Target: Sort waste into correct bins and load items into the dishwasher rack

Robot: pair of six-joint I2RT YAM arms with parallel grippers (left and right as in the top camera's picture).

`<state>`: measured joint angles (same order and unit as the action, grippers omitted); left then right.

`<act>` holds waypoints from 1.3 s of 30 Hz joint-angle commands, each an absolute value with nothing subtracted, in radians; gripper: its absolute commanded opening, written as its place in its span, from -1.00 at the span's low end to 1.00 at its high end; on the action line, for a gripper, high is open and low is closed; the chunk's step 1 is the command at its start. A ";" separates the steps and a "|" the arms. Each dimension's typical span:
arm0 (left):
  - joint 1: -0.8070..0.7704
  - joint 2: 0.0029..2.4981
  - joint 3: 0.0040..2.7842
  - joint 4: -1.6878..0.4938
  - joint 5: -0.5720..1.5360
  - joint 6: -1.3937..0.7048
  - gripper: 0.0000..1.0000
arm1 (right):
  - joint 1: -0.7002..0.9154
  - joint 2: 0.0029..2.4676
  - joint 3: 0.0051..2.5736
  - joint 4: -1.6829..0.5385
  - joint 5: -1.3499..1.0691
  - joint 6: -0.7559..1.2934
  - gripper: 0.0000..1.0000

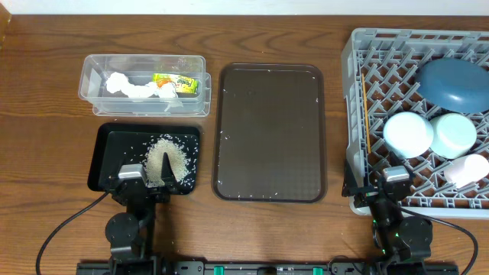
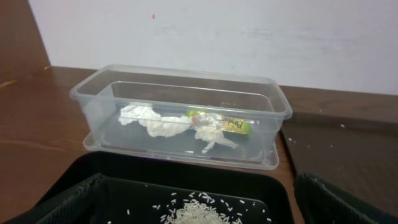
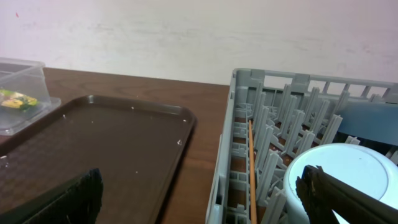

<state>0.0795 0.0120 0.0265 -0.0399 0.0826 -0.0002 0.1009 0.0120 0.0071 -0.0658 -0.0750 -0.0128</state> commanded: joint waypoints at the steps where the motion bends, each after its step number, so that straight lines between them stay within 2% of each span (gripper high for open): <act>1: 0.070 0.002 0.004 -0.064 0.127 0.034 0.93 | 0.084 0.006 0.006 -0.070 -0.079 -0.026 0.98; 39: 0.070 0.004 0.004 -0.062 0.123 -0.008 0.93 | 0.084 0.006 0.006 -0.070 -0.079 -0.026 0.98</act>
